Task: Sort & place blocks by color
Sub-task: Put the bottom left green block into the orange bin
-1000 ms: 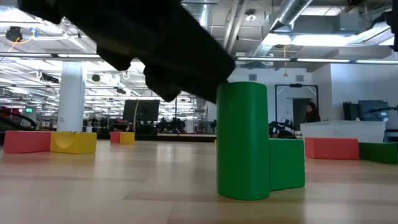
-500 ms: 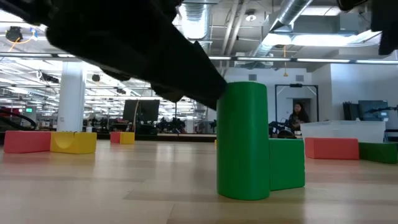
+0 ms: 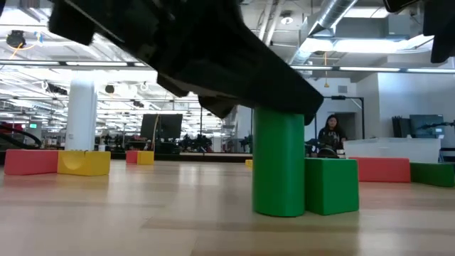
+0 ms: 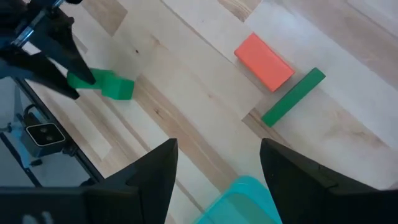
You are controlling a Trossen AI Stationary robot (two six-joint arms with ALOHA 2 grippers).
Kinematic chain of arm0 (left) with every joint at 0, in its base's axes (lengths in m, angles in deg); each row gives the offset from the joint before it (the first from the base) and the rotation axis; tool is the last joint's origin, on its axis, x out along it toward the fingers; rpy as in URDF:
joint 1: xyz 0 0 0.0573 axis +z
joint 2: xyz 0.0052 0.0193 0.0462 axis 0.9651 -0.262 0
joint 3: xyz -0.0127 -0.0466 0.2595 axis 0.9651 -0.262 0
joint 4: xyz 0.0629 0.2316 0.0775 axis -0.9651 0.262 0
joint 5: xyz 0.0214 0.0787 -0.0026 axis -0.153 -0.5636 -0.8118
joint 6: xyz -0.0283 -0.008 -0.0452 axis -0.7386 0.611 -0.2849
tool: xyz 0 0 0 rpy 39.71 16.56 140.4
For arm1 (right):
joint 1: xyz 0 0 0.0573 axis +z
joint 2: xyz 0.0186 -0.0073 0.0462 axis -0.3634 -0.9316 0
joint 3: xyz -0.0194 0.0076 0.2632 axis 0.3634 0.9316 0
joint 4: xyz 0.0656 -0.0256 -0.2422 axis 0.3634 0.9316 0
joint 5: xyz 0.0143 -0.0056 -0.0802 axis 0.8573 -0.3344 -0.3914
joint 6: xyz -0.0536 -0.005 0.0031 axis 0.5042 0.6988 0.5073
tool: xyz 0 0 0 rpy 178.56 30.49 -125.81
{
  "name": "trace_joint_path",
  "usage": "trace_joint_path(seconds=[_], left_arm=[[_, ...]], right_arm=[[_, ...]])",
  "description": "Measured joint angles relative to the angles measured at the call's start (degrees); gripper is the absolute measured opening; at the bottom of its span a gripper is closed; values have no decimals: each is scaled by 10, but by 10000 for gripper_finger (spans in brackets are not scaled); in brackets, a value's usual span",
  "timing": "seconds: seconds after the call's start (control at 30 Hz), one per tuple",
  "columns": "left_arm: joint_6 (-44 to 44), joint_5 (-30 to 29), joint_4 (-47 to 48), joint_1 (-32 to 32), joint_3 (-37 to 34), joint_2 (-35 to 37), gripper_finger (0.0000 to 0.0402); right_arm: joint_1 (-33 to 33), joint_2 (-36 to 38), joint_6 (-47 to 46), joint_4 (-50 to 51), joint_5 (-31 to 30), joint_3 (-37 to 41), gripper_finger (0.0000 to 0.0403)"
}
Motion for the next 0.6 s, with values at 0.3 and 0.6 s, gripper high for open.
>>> trace_joint_path(seconds=[0.3, 0.6], left_arm=[[-47, 30, 7, 12, 1, 2, 117], [-50, 29, 21, 9, -1, 1, 288]], right_arm=[[30, 0, 0, 0, -19, 0, 254], [43, 0, 0, 1, -30, 0, 254]])
